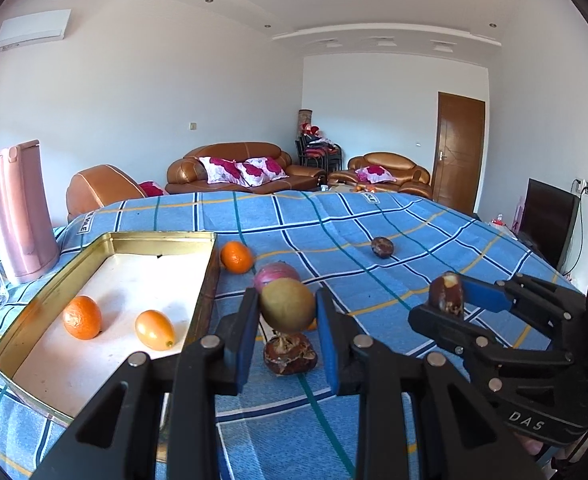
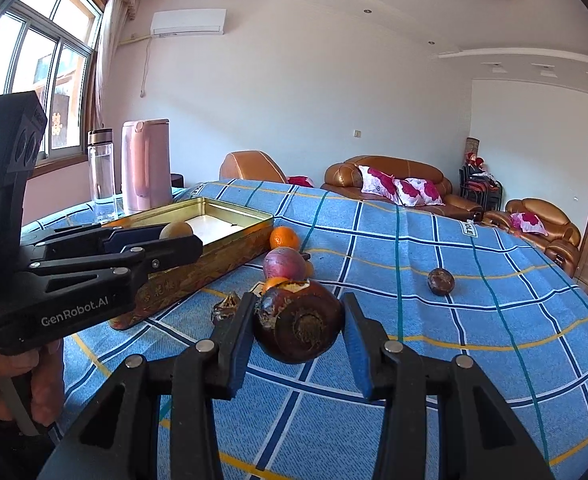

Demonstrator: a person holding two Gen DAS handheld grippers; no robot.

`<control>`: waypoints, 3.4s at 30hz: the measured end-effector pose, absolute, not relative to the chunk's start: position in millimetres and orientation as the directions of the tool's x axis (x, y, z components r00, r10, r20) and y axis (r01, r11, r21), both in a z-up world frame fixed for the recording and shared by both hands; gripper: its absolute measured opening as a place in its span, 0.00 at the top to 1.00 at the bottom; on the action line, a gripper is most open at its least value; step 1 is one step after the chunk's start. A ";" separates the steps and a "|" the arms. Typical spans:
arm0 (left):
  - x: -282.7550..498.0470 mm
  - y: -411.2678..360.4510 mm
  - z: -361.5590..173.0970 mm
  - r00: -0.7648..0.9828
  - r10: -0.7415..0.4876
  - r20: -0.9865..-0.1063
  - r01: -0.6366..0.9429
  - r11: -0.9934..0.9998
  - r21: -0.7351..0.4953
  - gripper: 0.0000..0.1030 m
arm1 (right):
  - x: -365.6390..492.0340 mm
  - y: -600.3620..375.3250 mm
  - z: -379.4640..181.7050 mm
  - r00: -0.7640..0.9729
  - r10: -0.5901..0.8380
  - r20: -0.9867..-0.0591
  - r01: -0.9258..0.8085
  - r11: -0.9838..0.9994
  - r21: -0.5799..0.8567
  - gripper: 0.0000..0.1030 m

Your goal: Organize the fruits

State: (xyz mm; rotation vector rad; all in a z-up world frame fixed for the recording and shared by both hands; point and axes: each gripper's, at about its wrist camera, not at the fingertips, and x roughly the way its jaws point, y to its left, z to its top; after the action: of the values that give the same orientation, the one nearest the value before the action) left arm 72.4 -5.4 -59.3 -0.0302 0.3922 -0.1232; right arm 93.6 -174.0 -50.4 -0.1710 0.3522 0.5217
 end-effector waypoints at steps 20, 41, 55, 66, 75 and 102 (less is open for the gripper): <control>72.7 41.6 -49.1 0.924 -0.032 -0.381 0.012 0.998 -0.055 0.71 | 99.2 -122.3 -29.4 0.772 0.514 -0.374 -0.588 0.801 -0.112 0.57; 76.8 92.3 -50.3 0.912 0.087 -0.401 -0.108 0.994 -0.032 0.71 | 109.2 -68.1 -27.9 0.715 0.582 -0.387 -0.661 0.742 -0.106 0.57; 76.1 123.7 -47.0 0.897 0.155 -0.413 -0.178 0.984 -0.018 0.71 | 114.1 -40.5 -24.2 0.684 0.616 -0.390 -0.698 0.709 -0.103 0.57; 81.7 153.1 -53.0 0.870 0.206 -0.448 -0.236 0.972 -0.011 0.71 | 121.1 -25.1 -27.3 0.654 0.641 -0.401 -0.720 0.690 -0.073 0.58; 86.2 161.7 -60.1 0.847 0.234 -0.478 -0.264 0.964 0.004 0.71 | 126.8 -7.8 -36.3 0.635 0.648 -0.421 -0.731 0.680 -0.057 0.57; 105.3 174.3 -83.8 0.782 0.224 -0.581 -0.263 0.965 0.018 0.71 | 145.5 23.2 -59.7 0.583 0.609 -0.537 -0.739 0.672 -0.040 0.57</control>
State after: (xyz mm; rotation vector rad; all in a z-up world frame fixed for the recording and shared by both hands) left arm 105.3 174.2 -83.8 -0.0653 0.6187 0.2635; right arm 145.5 23.2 -59.7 -0.2729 0.5172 0.7984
